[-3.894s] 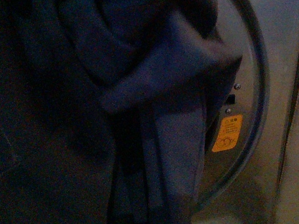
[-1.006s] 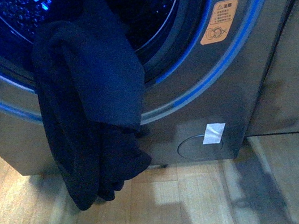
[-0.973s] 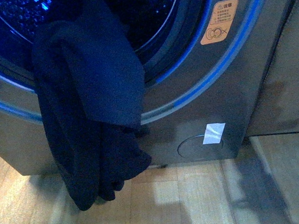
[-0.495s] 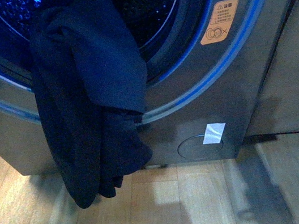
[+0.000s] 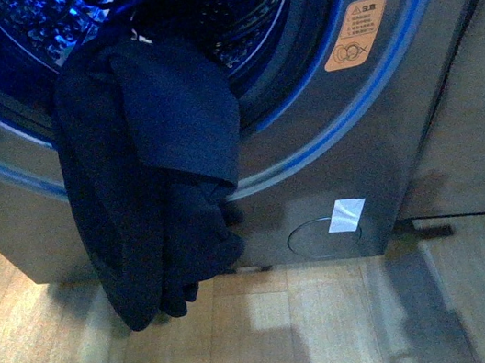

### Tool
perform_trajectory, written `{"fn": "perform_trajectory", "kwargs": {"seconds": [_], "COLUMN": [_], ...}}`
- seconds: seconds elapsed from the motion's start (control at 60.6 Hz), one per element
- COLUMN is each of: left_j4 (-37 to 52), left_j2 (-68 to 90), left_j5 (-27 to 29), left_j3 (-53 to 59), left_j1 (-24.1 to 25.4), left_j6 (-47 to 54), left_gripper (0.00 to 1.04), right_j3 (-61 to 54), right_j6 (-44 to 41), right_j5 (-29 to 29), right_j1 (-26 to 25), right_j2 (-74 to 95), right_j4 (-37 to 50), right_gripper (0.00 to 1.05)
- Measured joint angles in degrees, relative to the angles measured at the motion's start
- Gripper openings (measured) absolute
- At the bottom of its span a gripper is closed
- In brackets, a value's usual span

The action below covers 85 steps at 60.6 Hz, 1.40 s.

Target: Put clothes into washing machine

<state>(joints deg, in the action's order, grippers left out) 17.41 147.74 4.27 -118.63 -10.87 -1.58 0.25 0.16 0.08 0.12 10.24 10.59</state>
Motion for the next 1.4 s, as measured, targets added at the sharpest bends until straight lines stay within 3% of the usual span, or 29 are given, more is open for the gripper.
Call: {"fn": "perform_trajectory", "kwargs": {"seconds": [0.148,0.297,0.511,0.891,0.973,1.254,1.369,1.402], "left_j4": [7.5,14.8,22.6,27.9,26.2,18.2,9.8,9.3], "left_j2": [-9.7,-18.8,-30.7,-61.5,-70.4,-95.3,-100.7,-101.7], "left_j5": [-3.0,-5.1,-6.4,-8.4,-8.8,-9.6,6.2,8.4], "left_j3": [18.6,36.1,51.7,78.9,84.3,96.4,96.8,98.3], "left_j1": [-0.1,-1.6,-3.0,-2.8,-2.7,-3.2,-4.7,-4.0], "left_j6": [0.0,0.0,-0.2,-1.3,-1.3,-1.4,0.2,0.4], "left_gripper": [0.98,0.98,0.98,0.98,0.98,0.98,0.81,0.74], "right_j3": [0.0,0.0,0.0,0.0,0.0,0.0,0.0,0.0], "right_j6": [0.0,0.0,0.0,-0.1,-0.1,-0.1,-0.1,0.0], "right_j5": [0.0,0.0,0.0,0.0,0.0,0.0,-0.1,0.0], "right_j1": [0.0,0.0,0.0,0.0,0.0,0.0,0.0,0.0], "right_j2": [-9.3,-10.0,-10.0,-10.0,-10.0,-10.0,-10.0,-10.0], "right_j4": [-10.2,-10.5,-10.6,-10.6,-10.6,-10.6,-10.6,-10.6], "right_gripper": [0.02,0.02,0.02,0.05,0.24,0.73,0.93,0.98]}}
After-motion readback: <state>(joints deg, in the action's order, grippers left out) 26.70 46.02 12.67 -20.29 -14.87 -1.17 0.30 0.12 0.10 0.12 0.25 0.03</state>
